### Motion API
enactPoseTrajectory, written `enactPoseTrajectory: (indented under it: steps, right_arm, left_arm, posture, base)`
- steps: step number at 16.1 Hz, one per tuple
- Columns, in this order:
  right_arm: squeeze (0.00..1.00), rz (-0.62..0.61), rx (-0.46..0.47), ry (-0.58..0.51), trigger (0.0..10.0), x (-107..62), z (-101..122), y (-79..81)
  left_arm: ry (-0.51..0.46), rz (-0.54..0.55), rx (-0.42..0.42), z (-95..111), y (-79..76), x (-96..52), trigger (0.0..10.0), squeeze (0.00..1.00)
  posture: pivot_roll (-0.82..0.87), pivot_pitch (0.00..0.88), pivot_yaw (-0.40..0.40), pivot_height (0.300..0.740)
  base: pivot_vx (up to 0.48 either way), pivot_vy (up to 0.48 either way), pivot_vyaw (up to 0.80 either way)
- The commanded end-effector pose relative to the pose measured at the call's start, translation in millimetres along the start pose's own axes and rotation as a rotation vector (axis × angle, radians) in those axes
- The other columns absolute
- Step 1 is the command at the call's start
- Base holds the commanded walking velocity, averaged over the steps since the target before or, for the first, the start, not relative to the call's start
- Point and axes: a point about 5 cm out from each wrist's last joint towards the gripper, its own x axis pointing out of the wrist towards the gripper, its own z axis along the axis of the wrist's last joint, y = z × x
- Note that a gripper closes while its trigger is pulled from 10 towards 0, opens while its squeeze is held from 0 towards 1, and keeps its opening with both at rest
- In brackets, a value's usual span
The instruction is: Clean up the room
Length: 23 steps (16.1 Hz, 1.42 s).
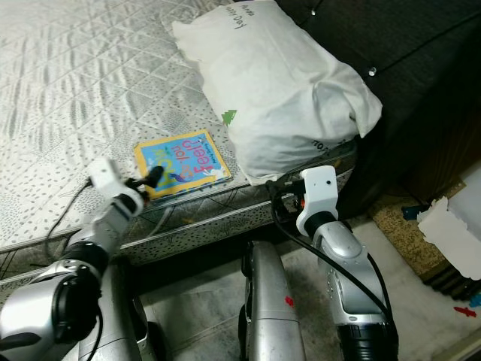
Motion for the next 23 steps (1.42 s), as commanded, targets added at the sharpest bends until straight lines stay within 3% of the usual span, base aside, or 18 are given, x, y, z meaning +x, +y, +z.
enactPoseTrajectory:
  steps: [1, 4, 9, 10, 11, 13, 14, 23]
  right_arm:
    - [0.0, -0.009, -0.005, -0.008, 10.0, -0.4, 3.0, -1.0]
    - [0.0, -0.002, -0.009, -0.016, 10.0, 1.4, 4.8, 0.7]
    - [0.0, -0.016, 0.022, -0.01, 10.0, 3.2, 6.5, -1.7]
    - [0.0, -0.011, 0.003, -0.017, 10.0, 3.8, 8.1, -2.0]
    - [0.0, 0.022, -0.048, -0.043, 10.0, 3.7, 13.2, 2.7]
    - [0.0, 0.028, -0.051, -0.049, 10.0, 3.6, 14.6, 4.5]
    - [0.0, 0.032, -0.055, -0.054, 10.0, 4.0, 16.7, 5.5]
    - [0.0, 0.041, -0.066, -0.066, 10.0, 8.9, 23.3, 7.3]
  left_arm:
    - [0.127, -0.039, -0.007, -26.6, -10.6, 0.2, 10.0, 0.0]
    - [0.174, -0.046, -0.013, -36.7, -13.1, -1.0, 10.0, 0.0]
    - [0.182, -0.018, -0.071, -40.6, -2.9, -5.0, 10.0, 0.0]
    - [0.173, -0.009, -0.134, -40.3, 2.6, -6.9, 10.0, 0.0]
    - [0.174, -0.024, -0.261, -40.9, 11.3, -11.0, 10.0, 0.0]
    - [0.194, -0.034, -0.267, -41.8, 11.4, -11.4, 8.0, 0.0]
    - [0.205, -0.043, -0.268, -40.3, 9.5, -10.5, 0.0, 0.0]
    - [0.278, -0.09, -0.229, -47.5, 0.1, -9.6, 0.0, 0.0]
  posture:
    - [-0.28, 0.115, -0.054, 0.479]
    - [-0.28, 0.111, -0.054, 0.479]
    - [-0.28, 0.104, -0.055, 0.479]
    - [-0.29, 0.099, -0.057, 0.479]
    - [-0.3, 0.095, -0.059, 0.479]
    - [-0.3, 0.092, -0.062, 0.479]
    - [-0.3, 0.09, -0.062, 0.479]
    - [-0.31, 0.078, -0.072, 0.479]
  base:
    - [0.0, 0.0, 0.0]
    - [0.0, 0.0, 0.0]
    - [0.0, 0.0, 0.0]
    - [0.0, 0.0, 0.0]
    - [0.0, 0.0, 0.0]
    - [0.0, 0.0, 0.0]
    - [0.0, 0.0, 0.0]
    - [0.0, 0.0, 0.0]
